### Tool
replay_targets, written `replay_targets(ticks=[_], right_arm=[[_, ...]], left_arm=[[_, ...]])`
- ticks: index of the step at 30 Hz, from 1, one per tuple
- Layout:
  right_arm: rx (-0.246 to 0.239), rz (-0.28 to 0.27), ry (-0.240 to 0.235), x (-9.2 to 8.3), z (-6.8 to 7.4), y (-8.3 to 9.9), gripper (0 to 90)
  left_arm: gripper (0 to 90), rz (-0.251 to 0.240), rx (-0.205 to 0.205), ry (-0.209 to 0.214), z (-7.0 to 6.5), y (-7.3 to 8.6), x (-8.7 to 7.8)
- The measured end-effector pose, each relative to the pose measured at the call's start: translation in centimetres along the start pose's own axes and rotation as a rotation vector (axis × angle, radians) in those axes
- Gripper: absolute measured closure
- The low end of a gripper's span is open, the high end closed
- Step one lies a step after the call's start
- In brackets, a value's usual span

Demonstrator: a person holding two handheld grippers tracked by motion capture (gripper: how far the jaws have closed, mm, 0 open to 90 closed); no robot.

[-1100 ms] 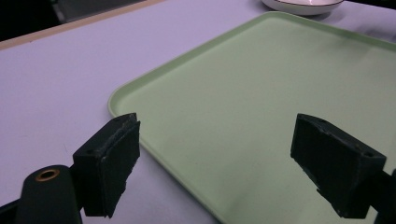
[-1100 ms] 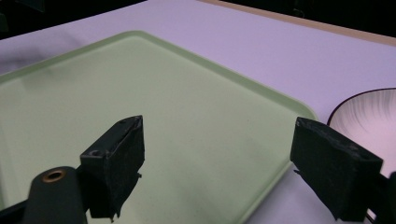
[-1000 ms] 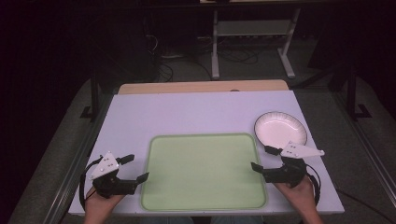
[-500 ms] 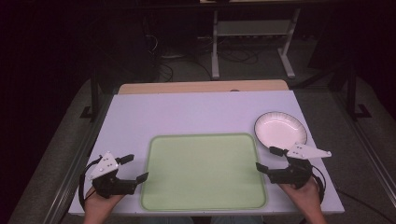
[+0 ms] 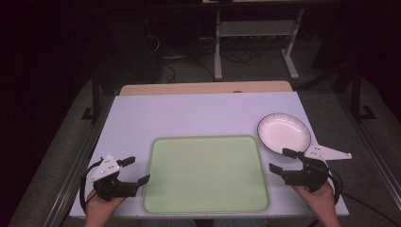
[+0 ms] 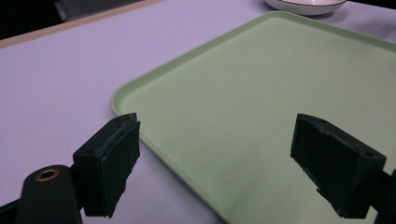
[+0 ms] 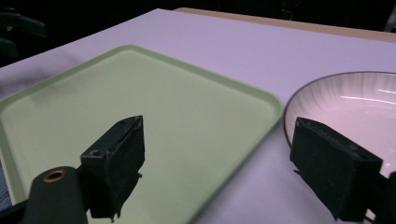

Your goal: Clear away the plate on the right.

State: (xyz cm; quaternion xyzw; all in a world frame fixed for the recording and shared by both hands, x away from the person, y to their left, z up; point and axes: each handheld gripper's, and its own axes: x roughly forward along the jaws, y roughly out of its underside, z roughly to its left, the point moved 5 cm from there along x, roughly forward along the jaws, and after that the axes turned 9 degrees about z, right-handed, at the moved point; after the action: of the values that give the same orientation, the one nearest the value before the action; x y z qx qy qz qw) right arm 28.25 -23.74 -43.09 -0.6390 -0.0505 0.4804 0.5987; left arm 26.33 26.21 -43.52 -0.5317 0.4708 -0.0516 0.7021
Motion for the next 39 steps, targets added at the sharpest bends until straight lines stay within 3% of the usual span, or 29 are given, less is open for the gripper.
replay_targets(ticks=[9,17,25,39], right_arm=[[0.062,0.018,0.016,-1.9,-1.7,0.7,17.2],[0.083,0.039,0.024,-3.1,-2.8,0.6,17.0],[0.097,0.054,0.07,-4.7,-4.3,0.7,17.1],[0.15,0.084,0.131,-5.6,-7.3,1.4,19.2]], left_arm=[[15.4,0.001,0.001,-0.002,-0.1,0.0,0.0],[15.4,0.001,0.0,-0.002,-0.1,0.0,0.0],[15.4,0.0,0.001,-0.001,-0.1,0.0,0.0],[15.3,0.001,-0.002,-0.003,0.0,0.0,0.0]])
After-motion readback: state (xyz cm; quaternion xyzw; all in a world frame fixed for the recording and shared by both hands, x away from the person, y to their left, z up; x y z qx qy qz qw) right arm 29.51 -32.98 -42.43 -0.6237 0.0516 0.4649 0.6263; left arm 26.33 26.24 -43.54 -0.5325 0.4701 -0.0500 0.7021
